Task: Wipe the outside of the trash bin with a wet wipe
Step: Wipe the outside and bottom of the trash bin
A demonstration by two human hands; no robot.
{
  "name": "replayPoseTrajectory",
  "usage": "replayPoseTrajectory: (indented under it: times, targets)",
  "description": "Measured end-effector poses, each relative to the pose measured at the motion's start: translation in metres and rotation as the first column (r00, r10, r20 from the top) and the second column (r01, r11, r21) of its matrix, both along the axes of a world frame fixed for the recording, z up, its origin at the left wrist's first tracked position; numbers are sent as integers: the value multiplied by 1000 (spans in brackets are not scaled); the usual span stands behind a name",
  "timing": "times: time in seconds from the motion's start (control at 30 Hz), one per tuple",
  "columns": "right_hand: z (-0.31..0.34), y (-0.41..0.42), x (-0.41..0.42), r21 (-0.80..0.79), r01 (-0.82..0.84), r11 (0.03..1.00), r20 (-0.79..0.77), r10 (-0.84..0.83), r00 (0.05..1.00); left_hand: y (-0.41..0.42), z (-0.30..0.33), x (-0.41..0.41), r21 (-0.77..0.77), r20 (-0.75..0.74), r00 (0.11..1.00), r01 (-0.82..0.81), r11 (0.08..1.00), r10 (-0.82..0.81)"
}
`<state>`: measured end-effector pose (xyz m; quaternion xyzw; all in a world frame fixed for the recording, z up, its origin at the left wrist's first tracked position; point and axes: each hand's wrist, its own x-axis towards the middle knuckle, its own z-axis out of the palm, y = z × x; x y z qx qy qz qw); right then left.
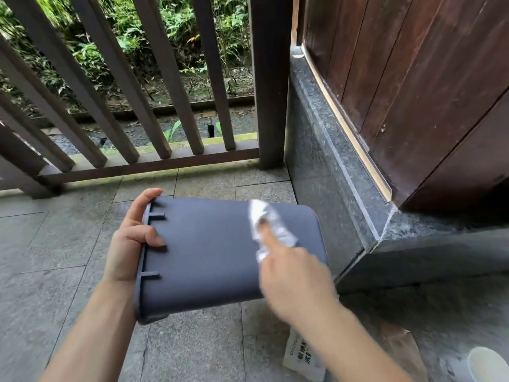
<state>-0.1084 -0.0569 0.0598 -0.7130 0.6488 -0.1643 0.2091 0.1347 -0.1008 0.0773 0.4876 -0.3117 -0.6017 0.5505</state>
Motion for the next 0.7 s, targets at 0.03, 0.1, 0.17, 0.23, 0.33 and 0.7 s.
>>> replayPoseTrajectory:
  times: [0.03,0.1,0.17,0.23,0.33,0.7]
  targets:
    - [-2,-9,-19,67,102,993,-42,-99,994,0,1,-2,-6,-2,1000,11,1000,-11]
    - [-7,-22,-56,265,303,915,-140,-274,952,0,3,-2,-13,-7,1000,20,1000,-20]
    - [-9,-24,-76,431,397,810,-222,-332,917,0,3,2,-16,-17,1000,14,1000,-14]
    - [-10,-23,-79,469,422,776,-221,-359,907,0,3,7,-16,-30,1000,-9,1000,9]
    - [-5,-25,-77,394,425,815,-162,-394,905,1,3,13,-30,-44,998,-35,999,34]
    - [-5,-5,39,-104,-119,987,52,125,991,-4,0,1,4,91,995,-44,999,43]
